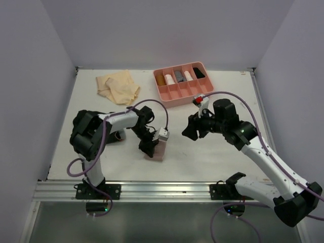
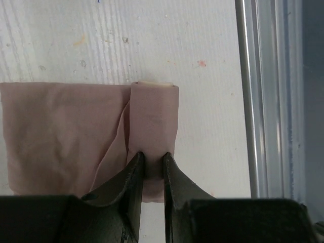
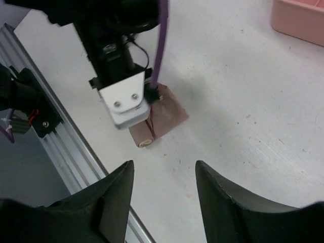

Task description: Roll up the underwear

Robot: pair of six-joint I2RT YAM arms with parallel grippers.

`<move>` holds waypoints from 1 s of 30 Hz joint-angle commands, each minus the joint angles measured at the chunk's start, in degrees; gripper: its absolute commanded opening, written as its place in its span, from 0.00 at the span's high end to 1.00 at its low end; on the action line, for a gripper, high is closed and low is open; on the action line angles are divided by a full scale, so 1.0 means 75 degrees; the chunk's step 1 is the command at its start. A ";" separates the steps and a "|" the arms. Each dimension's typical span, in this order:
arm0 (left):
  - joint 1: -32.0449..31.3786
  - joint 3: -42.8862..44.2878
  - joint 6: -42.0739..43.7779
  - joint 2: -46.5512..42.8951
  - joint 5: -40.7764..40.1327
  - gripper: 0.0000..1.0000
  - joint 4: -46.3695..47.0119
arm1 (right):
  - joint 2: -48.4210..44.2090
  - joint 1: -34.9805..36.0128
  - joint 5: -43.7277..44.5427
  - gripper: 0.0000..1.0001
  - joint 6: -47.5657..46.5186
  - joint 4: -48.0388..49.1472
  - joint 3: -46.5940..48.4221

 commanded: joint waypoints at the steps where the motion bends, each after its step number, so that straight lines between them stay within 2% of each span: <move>1: 0.0202 0.0322 0.0635 0.1555 -0.0777 1.00 -0.1246 | -0.0287 0.0061 -0.0093 0.45 -0.0430 -0.0980 0.0041; 3: 0.0330 0.0640 0.0670 0.1980 -0.0730 1.00 -0.1470 | -0.0264 0.0353 -0.0118 0.43 -0.0442 -0.1028 -0.0076; 4: 0.0366 0.0909 0.0682 0.2388 -0.0718 1.00 -0.1703 | -0.0229 0.0505 -0.0025 0.49 -0.0477 -0.1016 -0.0111; 6: 0.0448 0.1133 0.0694 0.2707 -0.0753 1.00 -0.1798 | -0.0042 0.1137 0.0442 0.69 -0.0570 -0.0864 -0.0146; 8: 0.0507 0.1426 0.0694 0.3047 -0.0777 1.00 -0.1939 | 0.0519 0.1861 0.0666 0.76 -0.0664 -0.0747 0.0075; 14: 0.0647 0.1849 0.0694 0.3470 -0.0589 0.95 -0.2080 | 0.2733 0.3340 0.1464 0.68 -0.1648 -0.0606 0.1140; 17: 0.0659 0.1873 0.0741 0.3540 -0.0531 0.92 -0.2080 | 0.3774 0.3832 0.1710 0.60 -0.2315 -0.0489 0.1539; 20: 0.0682 0.1873 0.0776 0.3575 -0.0496 0.90 -0.2092 | 0.4514 0.4268 0.1921 0.60 -0.2667 -0.0337 0.1775; 30: 0.0765 0.1908 0.0764 0.3739 -0.0378 0.87 -0.2010 | 0.5419 0.4702 0.1956 0.50 -0.2669 0.0671 0.1448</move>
